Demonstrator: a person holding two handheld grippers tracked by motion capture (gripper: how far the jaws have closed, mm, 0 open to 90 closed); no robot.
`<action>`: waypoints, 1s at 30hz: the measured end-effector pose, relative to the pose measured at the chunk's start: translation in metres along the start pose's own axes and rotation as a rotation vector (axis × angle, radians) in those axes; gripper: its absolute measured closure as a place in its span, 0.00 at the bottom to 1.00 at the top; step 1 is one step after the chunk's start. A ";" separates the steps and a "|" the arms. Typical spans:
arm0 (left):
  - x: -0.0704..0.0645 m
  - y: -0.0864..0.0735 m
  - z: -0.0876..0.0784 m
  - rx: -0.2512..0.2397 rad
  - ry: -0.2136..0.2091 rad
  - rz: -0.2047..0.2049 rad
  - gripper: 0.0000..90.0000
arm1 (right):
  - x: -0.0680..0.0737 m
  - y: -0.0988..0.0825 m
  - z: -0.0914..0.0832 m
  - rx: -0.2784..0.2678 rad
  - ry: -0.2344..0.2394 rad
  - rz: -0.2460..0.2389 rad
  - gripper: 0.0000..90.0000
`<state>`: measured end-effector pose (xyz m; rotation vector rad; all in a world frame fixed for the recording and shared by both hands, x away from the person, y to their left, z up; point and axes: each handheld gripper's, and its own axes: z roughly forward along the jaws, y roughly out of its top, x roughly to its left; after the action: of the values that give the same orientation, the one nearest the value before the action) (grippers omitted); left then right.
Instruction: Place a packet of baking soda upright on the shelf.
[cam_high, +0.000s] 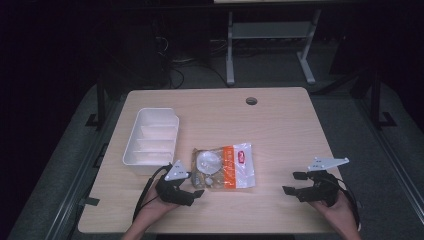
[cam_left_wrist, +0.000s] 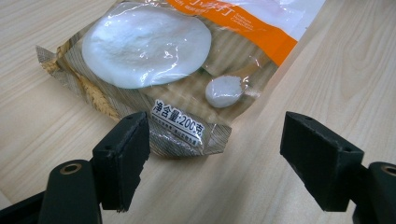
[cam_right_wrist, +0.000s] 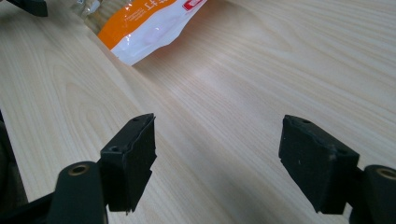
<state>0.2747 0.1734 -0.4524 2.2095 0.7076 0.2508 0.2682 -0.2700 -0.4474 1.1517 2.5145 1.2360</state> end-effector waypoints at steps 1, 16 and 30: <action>0.000 0.000 0.000 -0.001 0.001 0.004 0.27 | 0.000 0.000 0.000 0.000 0.000 0.000 0.29; 0.008 0.010 -0.001 0.001 0.031 -0.007 0.51 | -0.001 0.003 0.005 -0.003 0.010 0.025 0.28; 0.022 0.031 0.018 0.048 0.041 -0.010 0.80 | 0.002 0.044 0.022 -0.040 0.028 0.030 0.28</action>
<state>0.3122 0.1581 -0.4427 2.2518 0.7541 0.2774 0.3014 -0.2380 -0.4295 1.1760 2.4894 1.3131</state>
